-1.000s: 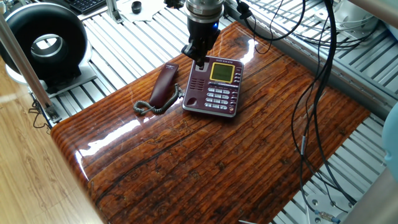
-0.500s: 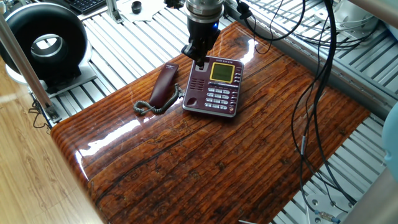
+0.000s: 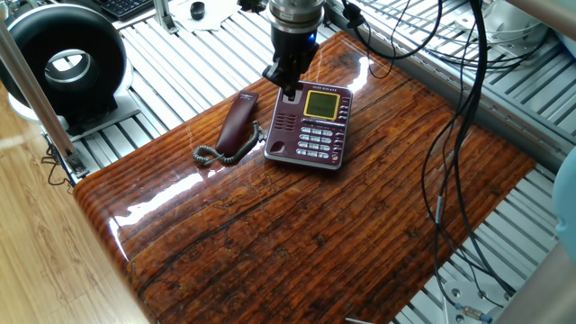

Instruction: Place the handset of the telephone on the corresponding phone cradle

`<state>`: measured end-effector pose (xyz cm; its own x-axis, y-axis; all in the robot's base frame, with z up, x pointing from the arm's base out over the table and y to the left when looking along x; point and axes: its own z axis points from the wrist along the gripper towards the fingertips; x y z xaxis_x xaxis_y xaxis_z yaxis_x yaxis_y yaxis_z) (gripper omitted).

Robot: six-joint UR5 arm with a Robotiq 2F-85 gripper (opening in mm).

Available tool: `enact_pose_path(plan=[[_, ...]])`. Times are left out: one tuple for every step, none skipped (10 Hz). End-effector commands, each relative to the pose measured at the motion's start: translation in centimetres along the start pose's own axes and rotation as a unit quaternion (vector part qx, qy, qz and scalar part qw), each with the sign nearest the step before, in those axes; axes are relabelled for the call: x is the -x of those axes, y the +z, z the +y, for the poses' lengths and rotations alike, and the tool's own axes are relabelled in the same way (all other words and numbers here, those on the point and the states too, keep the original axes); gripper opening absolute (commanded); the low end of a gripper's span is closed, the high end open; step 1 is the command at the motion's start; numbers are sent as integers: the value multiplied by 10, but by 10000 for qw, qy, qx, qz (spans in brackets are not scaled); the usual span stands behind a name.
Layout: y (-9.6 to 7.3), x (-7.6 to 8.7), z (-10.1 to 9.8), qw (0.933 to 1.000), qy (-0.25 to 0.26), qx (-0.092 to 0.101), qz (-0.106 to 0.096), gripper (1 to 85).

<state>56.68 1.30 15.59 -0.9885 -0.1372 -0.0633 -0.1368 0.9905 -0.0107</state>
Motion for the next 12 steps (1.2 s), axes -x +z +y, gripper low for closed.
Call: enact_pose_path(plan=[[-1,0,4,9999,12,99,1,10],[-1,1,4,10000,5,97,-14,10],[-1,0,3,10000,11,69,5,10],[-1,-8,0,9999,46,19,151,10],[-1,-13,-7,9996,25,-115,247,10],[-1,-8,-6,9998,-83,-95,153,10],[-1,-8,-5,9996,-212,-72,144,10],[-1,-13,-2,9994,-224,-23,253,10],[-2,-21,-1,9991,-130,12,394,10],[-2,-24,0,9989,25,16,469,10],[-2,-20,1,9991,185,29,380,10],[-2,-17,1,9988,361,25,333,10]])
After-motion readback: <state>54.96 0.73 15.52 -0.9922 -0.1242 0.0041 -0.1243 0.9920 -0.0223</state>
